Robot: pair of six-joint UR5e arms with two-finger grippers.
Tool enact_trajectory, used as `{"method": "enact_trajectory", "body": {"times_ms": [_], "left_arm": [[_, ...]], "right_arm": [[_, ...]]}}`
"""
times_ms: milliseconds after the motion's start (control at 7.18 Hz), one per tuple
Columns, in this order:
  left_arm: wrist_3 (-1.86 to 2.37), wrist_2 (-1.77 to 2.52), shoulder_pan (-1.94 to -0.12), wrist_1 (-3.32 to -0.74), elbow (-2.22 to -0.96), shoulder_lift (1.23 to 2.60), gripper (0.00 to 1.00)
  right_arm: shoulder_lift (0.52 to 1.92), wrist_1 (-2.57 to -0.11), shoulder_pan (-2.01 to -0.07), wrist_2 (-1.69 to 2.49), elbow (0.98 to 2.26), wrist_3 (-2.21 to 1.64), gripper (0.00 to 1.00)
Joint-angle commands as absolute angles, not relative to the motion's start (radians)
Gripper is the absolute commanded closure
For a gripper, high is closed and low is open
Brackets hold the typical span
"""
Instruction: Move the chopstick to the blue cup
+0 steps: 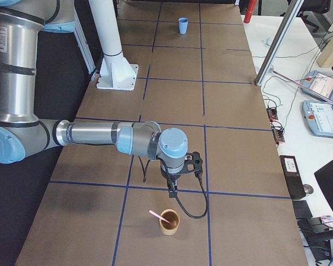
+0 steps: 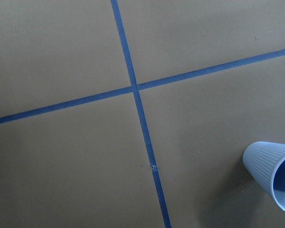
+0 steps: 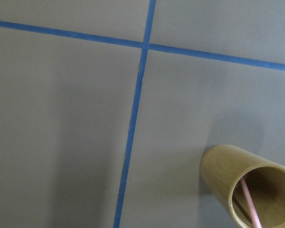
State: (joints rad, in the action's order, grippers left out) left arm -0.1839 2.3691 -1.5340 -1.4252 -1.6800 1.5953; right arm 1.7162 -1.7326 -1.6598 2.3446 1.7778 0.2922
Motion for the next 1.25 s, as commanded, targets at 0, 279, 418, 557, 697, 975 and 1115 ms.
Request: {"method": "enact_trajectory", "body": {"times_ms": [0,279,418,557,697,975,1115], "left_arm": [[-0.179,2.385,-1.534,-1.440,-1.683,1.591,0.00],[-0.175,2.382,-1.534,-1.443,-1.689,1.591,0.00],[-0.175,2.387,-1.534,-1.443,-1.690,1.592,0.00],[-0.173,2.390,-1.534,-1.442,-1.692,1.591,0.00],[-0.181,2.390,-1.534,-1.446,-1.678,1.601,0.00],[-0.176,2.390,-1.534,-1.561,-1.707,1.528,0.00],[-0.172,2.391,-1.534,-1.625,-1.704,1.519,0.00]], "right_arm": [[1.717,-1.727,-1.640,2.341,1.776,0.293,0.00],[1.717,-1.729,-1.638,2.345,1.778,0.291,0.00],[1.717,-1.729,-1.638,2.347,1.778,0.291,0.00],[1.717,-1.729,-1.638,2.347,1.778,0.290,0.00],[1.717,-1.729,-1.638,2.349,1.778,0.290,0.00],[1.717,-1.729,-1.640,2.349,1.784,0.293,0.00],[1.717,-1.729,-1.640,2.350,1.784,0.296,0.00]]}}
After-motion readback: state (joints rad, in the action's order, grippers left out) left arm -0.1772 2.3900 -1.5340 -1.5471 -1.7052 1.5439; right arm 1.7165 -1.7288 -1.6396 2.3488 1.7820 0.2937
